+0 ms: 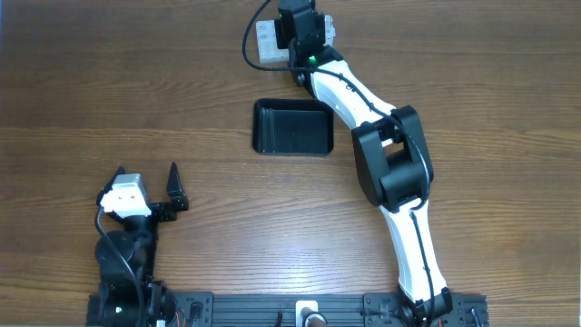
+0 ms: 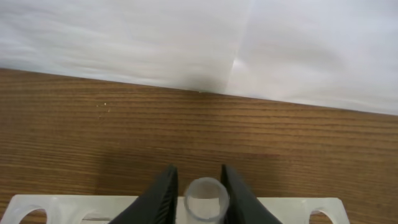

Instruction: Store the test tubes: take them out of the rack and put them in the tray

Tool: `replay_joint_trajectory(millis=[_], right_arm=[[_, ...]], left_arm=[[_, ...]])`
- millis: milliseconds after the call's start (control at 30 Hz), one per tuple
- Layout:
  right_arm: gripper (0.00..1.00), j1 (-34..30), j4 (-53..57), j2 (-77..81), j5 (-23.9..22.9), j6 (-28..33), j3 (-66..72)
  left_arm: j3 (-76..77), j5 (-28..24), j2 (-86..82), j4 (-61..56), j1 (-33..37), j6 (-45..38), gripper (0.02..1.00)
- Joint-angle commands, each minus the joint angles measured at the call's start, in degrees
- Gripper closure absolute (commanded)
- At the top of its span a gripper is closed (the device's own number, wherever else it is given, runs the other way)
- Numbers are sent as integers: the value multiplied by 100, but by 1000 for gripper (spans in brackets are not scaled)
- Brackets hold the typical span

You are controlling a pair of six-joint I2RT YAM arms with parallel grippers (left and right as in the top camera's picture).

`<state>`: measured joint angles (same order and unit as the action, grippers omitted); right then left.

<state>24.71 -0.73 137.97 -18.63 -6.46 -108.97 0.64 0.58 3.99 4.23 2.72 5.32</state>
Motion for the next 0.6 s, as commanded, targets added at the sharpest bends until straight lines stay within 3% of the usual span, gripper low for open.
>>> replay_joint_trajectory(millis=[33, 600], right_arm=[[888, -42, -13, 90, -33, -11, -151], [930, -37, 184, -640, -57, 129, -151]], left_arm=[[-31, -57, -13, -4, 28, -103, 18], [-31, -57, -13, -4, 28, -103, 20]])
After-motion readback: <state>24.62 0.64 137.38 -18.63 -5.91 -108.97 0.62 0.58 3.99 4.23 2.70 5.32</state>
